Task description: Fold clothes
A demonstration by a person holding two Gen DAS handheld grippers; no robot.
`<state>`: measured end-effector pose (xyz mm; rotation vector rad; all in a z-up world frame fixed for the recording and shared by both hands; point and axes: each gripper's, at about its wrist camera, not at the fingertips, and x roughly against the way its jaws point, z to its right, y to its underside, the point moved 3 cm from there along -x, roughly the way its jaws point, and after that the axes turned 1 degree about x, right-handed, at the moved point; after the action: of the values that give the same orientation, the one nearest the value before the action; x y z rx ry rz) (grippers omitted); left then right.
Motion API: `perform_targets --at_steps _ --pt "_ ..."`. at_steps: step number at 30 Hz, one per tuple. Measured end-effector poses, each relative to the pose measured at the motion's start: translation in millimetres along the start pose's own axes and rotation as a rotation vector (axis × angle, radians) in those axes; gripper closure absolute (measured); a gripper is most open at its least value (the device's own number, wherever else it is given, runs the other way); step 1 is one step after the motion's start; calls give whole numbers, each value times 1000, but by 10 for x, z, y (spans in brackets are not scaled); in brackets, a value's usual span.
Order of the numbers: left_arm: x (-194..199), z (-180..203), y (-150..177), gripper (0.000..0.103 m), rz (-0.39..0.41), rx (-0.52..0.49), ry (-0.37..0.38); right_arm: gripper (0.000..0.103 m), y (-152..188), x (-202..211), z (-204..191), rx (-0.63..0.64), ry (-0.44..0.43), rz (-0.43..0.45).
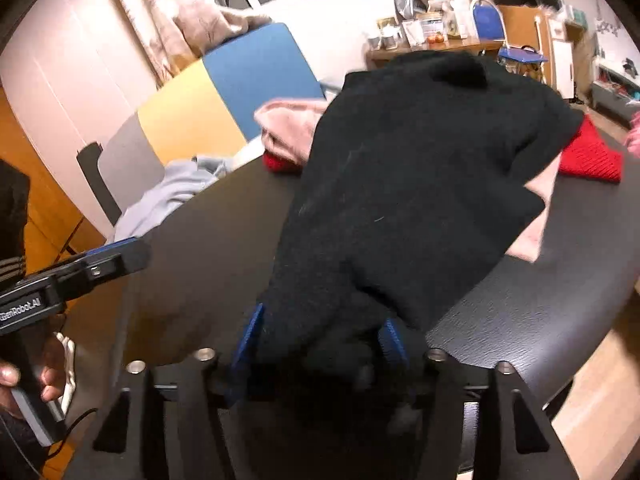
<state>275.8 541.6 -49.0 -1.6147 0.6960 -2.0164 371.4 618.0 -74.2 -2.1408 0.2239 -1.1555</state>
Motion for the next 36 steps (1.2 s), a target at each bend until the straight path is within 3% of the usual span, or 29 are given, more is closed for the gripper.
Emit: perform_targets --at_steps 3,9,13,15,16,18,20,22,31,33,36 --pt "-126 318 -134 54 -14 -88 39 30 241 243 131 -14 1 -28" --pt "-411 1013 -4 54 -38 -427 80 25 733 450 621 -142 65 -71" --pt "-747 1366 120 54 -53 -666 -36 25 742 386 776 -197 85 -82" --pt "-1002 1410 125 54 -85 -714 -110 25 685 347 815 -209 87 -68" --pt "-1183 1395 117 54 -94 -732 -192 24 675 350 833 -213 90 -66" --pt "-1397 1295 110 59 -141 -696 -236 22 668 354 870 -225 93 -61" --pt "-1450 1112 33 67 -161 -514 -134 22 741 390 920 -233 104 -66" --pt "-1387 1014 -41 75 -154 -434 -94 22 783 391 978 -249 118 -67" --pt "-980 810 -187 87 -87 -241 2 22 753 296 990 -281 116 -74" --pt "-837 680 -184 88 -74 -147 86 22 739 285 944 -276 109 -73" --pt "-360 234 -152 88 2 87 236 21 719 269 875 -270 98 -71"
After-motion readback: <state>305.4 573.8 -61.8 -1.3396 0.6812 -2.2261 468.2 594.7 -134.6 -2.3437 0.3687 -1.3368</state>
